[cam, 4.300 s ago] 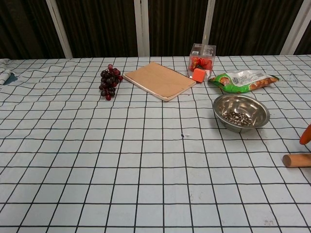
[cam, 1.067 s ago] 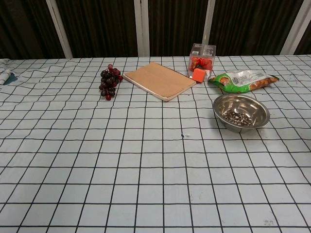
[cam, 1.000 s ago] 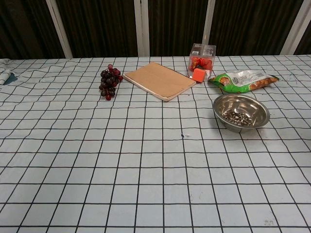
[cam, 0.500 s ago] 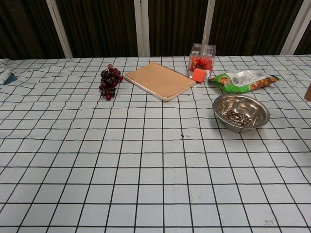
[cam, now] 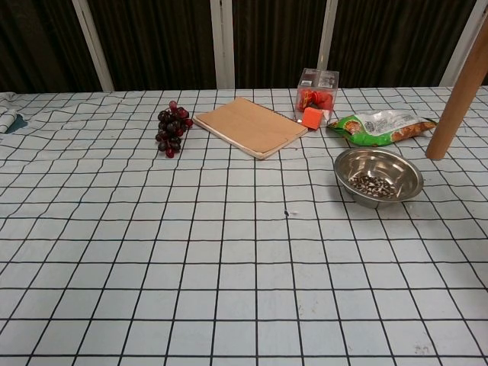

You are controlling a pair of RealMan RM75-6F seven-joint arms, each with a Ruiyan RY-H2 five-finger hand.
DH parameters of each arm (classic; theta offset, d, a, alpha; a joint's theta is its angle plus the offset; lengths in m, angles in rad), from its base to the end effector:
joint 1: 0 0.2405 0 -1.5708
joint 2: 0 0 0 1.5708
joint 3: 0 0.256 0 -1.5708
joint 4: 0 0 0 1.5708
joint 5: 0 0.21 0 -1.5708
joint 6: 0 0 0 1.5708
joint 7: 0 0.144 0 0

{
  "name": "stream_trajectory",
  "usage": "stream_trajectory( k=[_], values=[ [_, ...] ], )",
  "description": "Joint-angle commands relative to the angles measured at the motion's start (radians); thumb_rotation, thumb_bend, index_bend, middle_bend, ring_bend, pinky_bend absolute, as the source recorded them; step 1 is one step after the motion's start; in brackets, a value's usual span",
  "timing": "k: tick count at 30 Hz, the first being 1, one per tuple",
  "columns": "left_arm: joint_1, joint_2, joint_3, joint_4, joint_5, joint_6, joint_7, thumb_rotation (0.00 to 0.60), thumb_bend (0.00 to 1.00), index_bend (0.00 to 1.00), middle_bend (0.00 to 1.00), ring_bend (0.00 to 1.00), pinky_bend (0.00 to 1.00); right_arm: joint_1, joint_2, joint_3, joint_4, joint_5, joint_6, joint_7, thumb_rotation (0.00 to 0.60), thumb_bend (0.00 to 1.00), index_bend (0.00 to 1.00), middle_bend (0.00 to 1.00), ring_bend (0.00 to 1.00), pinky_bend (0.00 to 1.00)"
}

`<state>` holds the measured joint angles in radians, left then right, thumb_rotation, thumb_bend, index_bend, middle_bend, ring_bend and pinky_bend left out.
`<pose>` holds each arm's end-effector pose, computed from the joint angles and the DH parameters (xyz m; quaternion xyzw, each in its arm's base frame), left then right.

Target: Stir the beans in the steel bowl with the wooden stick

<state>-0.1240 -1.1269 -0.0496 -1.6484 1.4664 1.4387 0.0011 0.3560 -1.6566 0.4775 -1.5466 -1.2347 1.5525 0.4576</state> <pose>-0.3025 0.1921 0.1486 -0.5938 -0.4102 -0.3940 0.5691 -0.2022 -0.3076 0.0892 0.2213 -0.5036 0.7458 0.3758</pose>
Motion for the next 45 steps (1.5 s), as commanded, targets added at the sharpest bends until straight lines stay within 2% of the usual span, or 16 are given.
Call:
stream_trajectory(
  k=[1,9,15,24,36,45],
  values=[
    [0.000,0.001,0.000,-0.001,-0.001,-0.001,-0.002,0.600,0.05,0.00,0.00,0.00,0.00,0.025,-0.030,0.008,0.034,0.010,-0.018,-0.006,0.600,0.58,0.87,0.71,0.34,0.00],
    [-0.002,0.005,0.000,-0.002,-0.003,-0.008,-0.013,0.600,0.05,0.00,0.00,0.00,0.00,0.066,-0.090,0.024,0.098,0.026,-0.043,-0.002,0.600,0.58,0.87,0.71,0.34,0.00],
    [-0.004,0.008,0.000,-0.004,-0.004,-0.012,-0.021,0.600,0.05,0.00,0.00,0.00,0.00,0.083,-0.123,0.035,0.104,0.026,-0.039,0.002,0.600,0.58,0.87,0.71,0.34,0.00],
    [-0.004,0.011,0.002,-0.005,-0.002,-0.013,-0.028,0.600,0.05,0.00,0.00,0.00,0.00,0.086,-0.176,0.014,0.122,0.025,-0.031,0.003,0.600,0.58,0.87,0.71,0.34,0.00],
    [-0.005,0.011,0.001,-0.006,-0.003,-0.014,-0.030,0.600,0.05,0.00,0.00,0.00,0.00,0.077,-0.268,-0.026,0.229,0.009,-0.020,0.053,0.600,0.58,0.88,0.72,0.34,0.00],
    [-0.004,0.011,0.003,-0.006,0.000,-0.013,-0.035,0.600,0.05,0.00,0.00,0.00,0.00,0.079,-0.279,-0.009,0.236,-0.003,-0.021,0.056,0.600,0.58,0.88,0.72,0.34,0.00]
  ],
)
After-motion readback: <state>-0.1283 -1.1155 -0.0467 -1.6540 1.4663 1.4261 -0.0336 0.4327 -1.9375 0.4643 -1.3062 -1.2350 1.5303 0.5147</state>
